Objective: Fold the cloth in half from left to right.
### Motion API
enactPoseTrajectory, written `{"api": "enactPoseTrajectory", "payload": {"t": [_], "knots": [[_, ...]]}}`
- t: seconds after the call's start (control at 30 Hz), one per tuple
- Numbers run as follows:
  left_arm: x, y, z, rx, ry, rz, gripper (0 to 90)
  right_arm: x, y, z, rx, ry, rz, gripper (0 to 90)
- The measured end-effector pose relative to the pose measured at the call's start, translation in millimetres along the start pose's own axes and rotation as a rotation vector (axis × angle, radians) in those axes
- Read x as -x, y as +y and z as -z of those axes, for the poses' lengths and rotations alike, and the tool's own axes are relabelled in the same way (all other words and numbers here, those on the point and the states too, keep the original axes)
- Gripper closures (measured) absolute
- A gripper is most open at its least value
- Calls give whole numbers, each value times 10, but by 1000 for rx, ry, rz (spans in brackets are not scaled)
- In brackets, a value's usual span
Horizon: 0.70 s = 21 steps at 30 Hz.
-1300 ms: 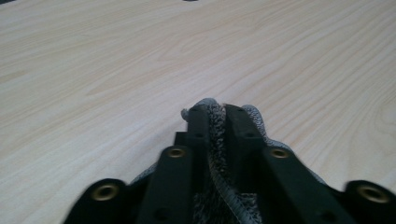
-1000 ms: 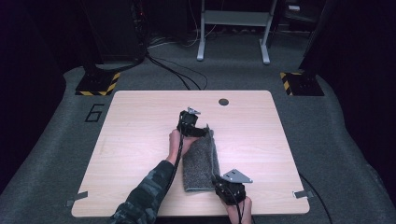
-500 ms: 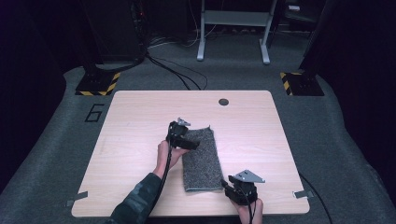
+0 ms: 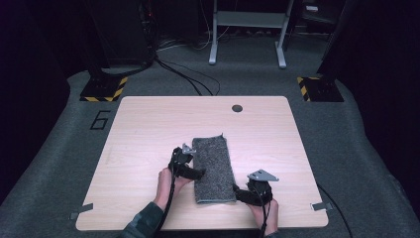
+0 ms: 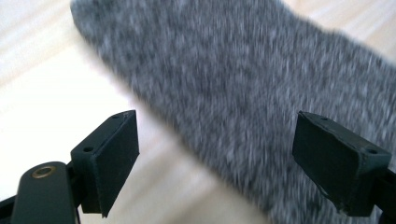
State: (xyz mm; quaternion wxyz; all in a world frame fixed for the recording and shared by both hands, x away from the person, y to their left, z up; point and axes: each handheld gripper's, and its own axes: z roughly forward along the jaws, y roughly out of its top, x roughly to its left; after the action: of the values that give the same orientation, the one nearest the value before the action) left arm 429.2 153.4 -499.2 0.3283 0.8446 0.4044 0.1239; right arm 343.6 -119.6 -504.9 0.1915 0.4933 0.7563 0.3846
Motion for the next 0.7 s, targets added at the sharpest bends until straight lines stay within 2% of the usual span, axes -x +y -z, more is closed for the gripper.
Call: {"api": "enactPoseTrajectory", "payload": {"t": [0.17, 0.27, 0.3, 0.33, 0.47, 0.5, 0.6, 0.7], "knots": [[35, -151, -17, -32, 0, -8, 142, -54, -72, -135, -60, -23, 31, 244], [58, -209, -33, -29, 13, -9, 139, -87, -110, -162, -70, -31, 42, 235], [59, -215, -30, -28, 17, -14, 139, -84, -120, -167, -75, -31, 62, 233], [58, -219, -26, -31, 20, -19, 139, -101, -127, -166, -78, -34, 45, 231], [48, -242, -13, -33, 34, -36, 137, -117, -144, -149, -78, -37, 59, 224], [53, -251, -12, -31, 35, -29, 136, -120, -149, -144, -79, -36, 70, 224], [53, -273, 1, -29, 45, -38, 134, -167, -174, -130, -79, -33, 61, 224], [54, -299, 27, -32, 42, -47, 134, -185, -187, -115, -83, -30, 77, 221]]}}
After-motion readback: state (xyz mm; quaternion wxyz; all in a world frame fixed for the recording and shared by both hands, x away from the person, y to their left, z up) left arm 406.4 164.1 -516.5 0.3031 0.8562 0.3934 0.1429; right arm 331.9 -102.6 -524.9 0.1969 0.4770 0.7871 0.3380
